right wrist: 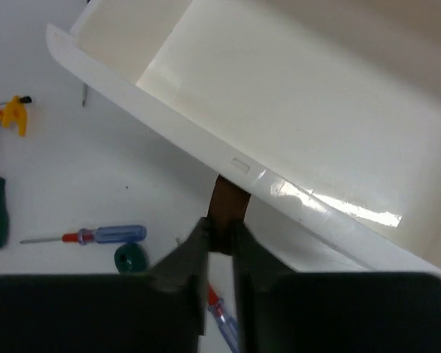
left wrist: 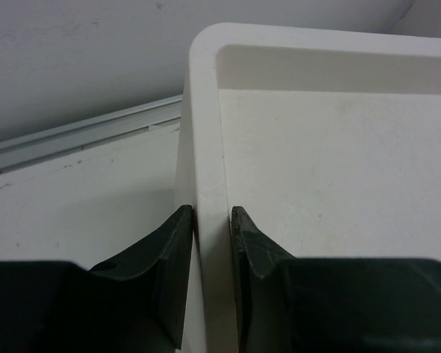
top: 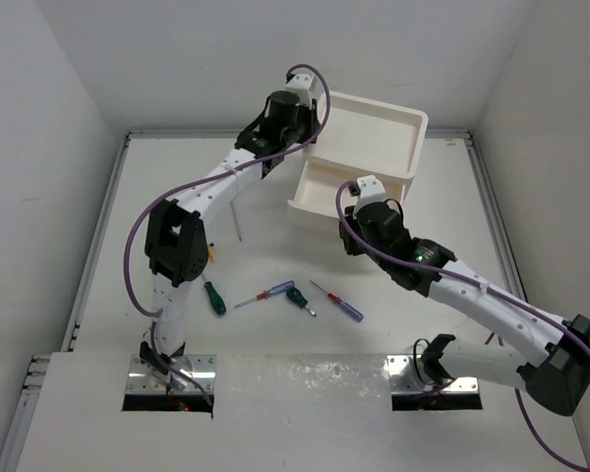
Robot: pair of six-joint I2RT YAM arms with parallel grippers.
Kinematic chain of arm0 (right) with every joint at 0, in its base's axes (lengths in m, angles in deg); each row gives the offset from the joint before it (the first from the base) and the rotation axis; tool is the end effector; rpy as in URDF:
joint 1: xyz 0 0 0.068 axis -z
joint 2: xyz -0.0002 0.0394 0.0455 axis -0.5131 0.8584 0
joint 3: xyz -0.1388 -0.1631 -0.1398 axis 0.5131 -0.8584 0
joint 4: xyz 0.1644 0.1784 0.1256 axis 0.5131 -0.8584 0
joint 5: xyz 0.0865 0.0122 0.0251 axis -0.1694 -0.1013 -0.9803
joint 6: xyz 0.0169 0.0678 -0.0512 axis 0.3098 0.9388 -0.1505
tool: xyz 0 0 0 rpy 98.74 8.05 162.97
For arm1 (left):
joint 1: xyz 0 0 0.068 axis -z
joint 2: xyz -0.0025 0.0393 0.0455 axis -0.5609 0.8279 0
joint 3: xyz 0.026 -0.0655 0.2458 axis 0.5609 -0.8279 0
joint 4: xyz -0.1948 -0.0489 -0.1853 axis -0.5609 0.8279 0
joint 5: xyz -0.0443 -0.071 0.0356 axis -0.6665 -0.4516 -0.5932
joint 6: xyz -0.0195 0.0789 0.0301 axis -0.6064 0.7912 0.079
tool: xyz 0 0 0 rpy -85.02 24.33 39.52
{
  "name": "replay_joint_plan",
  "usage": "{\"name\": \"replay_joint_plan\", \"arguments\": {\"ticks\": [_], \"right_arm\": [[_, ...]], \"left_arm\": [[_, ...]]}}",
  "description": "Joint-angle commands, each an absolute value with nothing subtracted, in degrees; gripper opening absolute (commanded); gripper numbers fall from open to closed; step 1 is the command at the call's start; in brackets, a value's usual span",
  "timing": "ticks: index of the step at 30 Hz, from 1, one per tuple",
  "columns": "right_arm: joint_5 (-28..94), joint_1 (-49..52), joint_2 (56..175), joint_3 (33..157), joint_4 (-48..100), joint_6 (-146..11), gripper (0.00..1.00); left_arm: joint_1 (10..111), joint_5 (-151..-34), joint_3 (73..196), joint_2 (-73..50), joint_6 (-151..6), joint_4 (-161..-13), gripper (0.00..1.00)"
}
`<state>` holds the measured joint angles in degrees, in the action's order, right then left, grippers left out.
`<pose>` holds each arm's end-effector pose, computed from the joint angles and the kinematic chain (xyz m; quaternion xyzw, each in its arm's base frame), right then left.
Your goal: Sort the tools into containers
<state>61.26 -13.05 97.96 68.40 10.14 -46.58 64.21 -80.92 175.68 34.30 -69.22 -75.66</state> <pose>0.2344 0.1876 0.2537 -0.0305 0.8592 0.1566 0.4862 0.4810 -0.2735 0.3092 0.1339 0.7902 -0.1737 0.5722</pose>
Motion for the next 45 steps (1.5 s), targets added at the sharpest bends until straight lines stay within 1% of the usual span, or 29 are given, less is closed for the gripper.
{"name": "replay_joint_plan", "arguments": {"ticks": [1,2,3,4,6,7,8,9,10,11,12,13,14,16,18,19,20,21,23,24,25,27,29,32,35,37,42,45], "right_arm": [[57.0,-14.0,95.1,72.4,2.8,-53.6,0.24],[56.9,-14.0,95.2,73.1,1.9,-54.6,0.37],[56.5,-14.0,95.2,74.7,1.2,-57.0,0.58],[55.9,-14.0,94.9,75.4,0.4,-58.3,0.66],[53.5,-14.1,94.2,77.6,0.1,-61.3,0.76],[52.9,-14.1,93.8,78.5,-0.6,-62.2,0.83],[52.4,-14.0,93.7,79.4,-1.3,-62.9,0.86],[52.1,-14.0,93.8,81.9,-2.1,-63.9,0.89],[52.1,-14.0,94.2,83.1,-3.3,-64.1,0.98],[51.9,-14.0,94.5,85.5,-3.9,-64.2,0.99],[51.3,-14.0,95.0,86.8,-4.6,-64.2,0.99],[51.2,-14.0,96.2,88.3,-6.4,-64.1,0.99],[51.2,-14.0,97.0,91.2,-7.5,-63.8,0.99],[53.1,-14.0,99.0,94.1,-11.1,-62.6,0.99],[56.5,-14.0,99.5,96.9,-13.6,-60.6,0.99],[57.7,-14.0,99.5,97.6,-14.1,-60.0,0.99],[58.7,-14.0,99.2,98.6,-14.4,-59.4,0.99],[60.2,-13.9,98.8,98.7,-14.4,-59.6,0.99],[62.2,-14.0,97.5,97.9,-13.9,-59.8,0.99],[64.4,-14.0,97.1,97.4,-13.2,-59.8,0.99],[65.3,-13.9,96.8,96.7,-12.9,-59.8,0.99],[66.0,-14.0,96.4,96.1,-12.3,-59.9,0.99],[66.1,-13.9,96.8,95.1,-12.2,-60.1,0.99],[66.4,-14.0,97.1,93.8,-12.6,-59.8,0.99],[66.5,-14.0,96.7,92.1,-12.0,-59.1,0.99],[66.5,-14.0,96.1,90.5,-11.5,-58.6,0.99],[66.3,-14.0,95.1,86.8,-9.9,-55.9,0.99],[66.5,-14.0,95.1,86.0,-10.3,-54.9,0.99]], "left_arm": [[64.4,-83.1,177.4,33.3,-67.4,-73.1,0.05],[64.4,-83.7,178.1,33.4,-67.1,-73.0,0.11],[64.4,-84.1,178.6,33.4,-66.6,-72.9,0.21],[64.4,-84.4,179.3,33.4,-65.4,-72.3,0.27],[64.4,-86.2,182.0,33.2,-63.2,-71.7,0.39],[64.4,-86.7,183.0,33.0,-62.3,-70.9,0.44],[64.3,-87.8,185.6,33.0,-61.5,-70.4,0.49],[64.3,-88.1,187.1,32.8,-59.3,-69.8,0.59],[64.3,-88.3,188.6,32.6,-58.6,-68.6,0.66],[64.3,-88.6,191.1,32.3,-58.1,-68.3,0.72],[64.2,-88.6,192.1,31.2,-57.5,-68.2,0.84],[64.0,-86.9,192.9,30.5,-57.8,-67.8,0.87],[63.7,-85.6,193.3,29.4,-59.0,-67.8,0.94],[61.0,-85.4,193.6,26.6,-64.1,-66.8,1.00],[55.7,-86.4,193.2,25.1,-70.1,-64.1,1.00],[53.6,-87.3,190.1,24.6,-71.7,-63.5,1.00],[50.2,-86.7,187.7,23.4,-73.4,-63.1,0.94],[49.1,-84.7,182.1,23.1,-73.1,-62.9,0.92],[47.7,-81.8,176.7,22.4,-70.1,-62.8,0.88],[47.6,-81.2,174.3,22.4,-68.5,-63.0,0.89],[47.6,-81.9,169.8,22.5,-67.1,-63.3,0.91],[47.6,-82.5,165.2,23.6,-65.8,-63.5,0.93],[47.0,-82.5,163.8,26.1,-66.3,-63.1,0.95],[45.3,-83.2,164.2,30.9,-70.2,-60.6,0.95],[44.9,-78.9,164.5,34.0,-69.9,-60.2,0.94],[44.9,-76.3,162.7,34.8,-69.5,-61.2,0.90],[44.8,-73.6,160.9,39.5,-69.2,-62.1,0.87],[44.7,-74.8,160.1,41.9,-69.2,-62.5,0.79]]}}
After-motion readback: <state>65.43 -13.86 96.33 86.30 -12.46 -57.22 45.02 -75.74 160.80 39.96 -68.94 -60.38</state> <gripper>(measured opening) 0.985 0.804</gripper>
